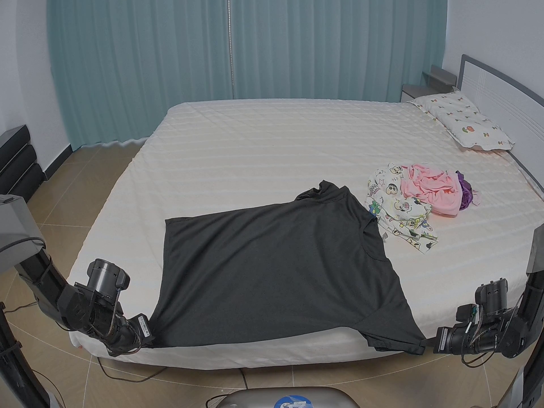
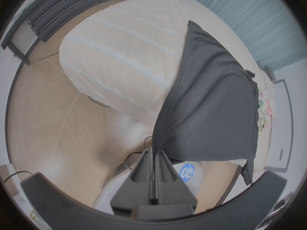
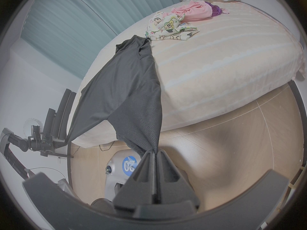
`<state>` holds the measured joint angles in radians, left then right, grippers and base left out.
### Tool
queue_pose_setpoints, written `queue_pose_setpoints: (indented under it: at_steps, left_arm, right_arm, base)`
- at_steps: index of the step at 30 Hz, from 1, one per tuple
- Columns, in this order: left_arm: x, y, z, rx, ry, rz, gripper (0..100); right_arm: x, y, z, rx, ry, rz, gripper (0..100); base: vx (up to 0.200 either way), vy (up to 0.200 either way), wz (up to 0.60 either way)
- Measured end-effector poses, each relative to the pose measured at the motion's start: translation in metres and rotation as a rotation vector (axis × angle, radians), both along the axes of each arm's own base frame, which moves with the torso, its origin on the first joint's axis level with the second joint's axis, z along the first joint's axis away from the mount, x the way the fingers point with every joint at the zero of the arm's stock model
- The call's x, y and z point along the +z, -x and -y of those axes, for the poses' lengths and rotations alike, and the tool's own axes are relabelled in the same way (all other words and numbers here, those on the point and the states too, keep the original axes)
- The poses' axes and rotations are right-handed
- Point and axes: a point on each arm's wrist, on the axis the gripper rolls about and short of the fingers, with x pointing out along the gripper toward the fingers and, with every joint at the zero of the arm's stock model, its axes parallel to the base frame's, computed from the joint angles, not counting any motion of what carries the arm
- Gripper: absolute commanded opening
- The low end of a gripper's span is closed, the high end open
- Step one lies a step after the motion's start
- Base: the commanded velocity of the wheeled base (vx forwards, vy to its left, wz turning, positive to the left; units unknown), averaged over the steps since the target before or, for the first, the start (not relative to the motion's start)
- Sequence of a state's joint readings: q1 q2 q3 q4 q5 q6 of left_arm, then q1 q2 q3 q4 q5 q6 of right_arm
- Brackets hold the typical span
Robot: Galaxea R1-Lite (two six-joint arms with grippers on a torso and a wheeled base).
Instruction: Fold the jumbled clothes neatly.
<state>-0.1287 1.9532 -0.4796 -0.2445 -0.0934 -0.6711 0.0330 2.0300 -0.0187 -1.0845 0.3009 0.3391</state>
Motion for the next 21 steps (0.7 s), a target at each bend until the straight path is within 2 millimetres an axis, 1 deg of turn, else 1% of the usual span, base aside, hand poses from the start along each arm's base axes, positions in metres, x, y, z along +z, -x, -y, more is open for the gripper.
queue_pose_setpoints:
  at_steps: [4,12,17,21]
  left_arm:
    - [0.000,0.009,0.003,-0.049,-0.024,-0.072,0]
    - [0.004,0.006,0.006,-0.061,-0.026,-0.060,0]
    - [0.012,0.000,0.006,-0.052,-0.016,-0.017,0]
    - [0.023,-0.011,0.007,-0.014,0.004,0.039,0]
  right_arm:
    - [0.000,0.003,0.002,0.009,0.015,-0.019,0]
    - [0.010,0.003,0.004,0.013,0.012,0.032,0]
    - [0.021,-0.011,0.004,0.027,-0.017,0.116,0]
    - [0.030,-0.027,0.002,0.031,-0.027,0.186,0]
  base:
    - [0.000,0.000,0.00]
    - [0.000,0.000,0.00]
    - [0.000,0.000,0.00]
    - [0.000,0.000,0.00]
